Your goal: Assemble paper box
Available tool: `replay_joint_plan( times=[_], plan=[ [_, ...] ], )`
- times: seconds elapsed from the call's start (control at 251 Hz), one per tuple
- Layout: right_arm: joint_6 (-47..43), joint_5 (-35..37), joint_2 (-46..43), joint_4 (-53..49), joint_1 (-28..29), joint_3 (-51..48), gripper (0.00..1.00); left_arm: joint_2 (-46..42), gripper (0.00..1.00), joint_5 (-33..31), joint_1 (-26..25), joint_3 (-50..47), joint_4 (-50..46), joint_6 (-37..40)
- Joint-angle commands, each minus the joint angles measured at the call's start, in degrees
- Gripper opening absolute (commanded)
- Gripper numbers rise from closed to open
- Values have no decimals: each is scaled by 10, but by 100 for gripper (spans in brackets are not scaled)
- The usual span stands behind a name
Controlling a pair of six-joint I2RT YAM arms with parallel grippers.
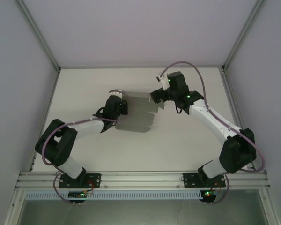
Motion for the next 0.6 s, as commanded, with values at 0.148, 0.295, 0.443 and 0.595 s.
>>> replay_joint_plan(
  times=[0.148,0.295,0.443,0.595],
  plan=[
    [19,-21,100,34,4,19,98,-20,0,15,-10,25,-65,-31],
    [77,-20,125,183,12,-5,97,-19,0,37,-13,26,-54,-30],
    [136,-32,120,392,19,-80,97,-24,0,55,-14,33,-66,-42],
    [192,-42,109,528,31,-138,97,-37,0,68,-15,34,-64,-74]
  ],
)
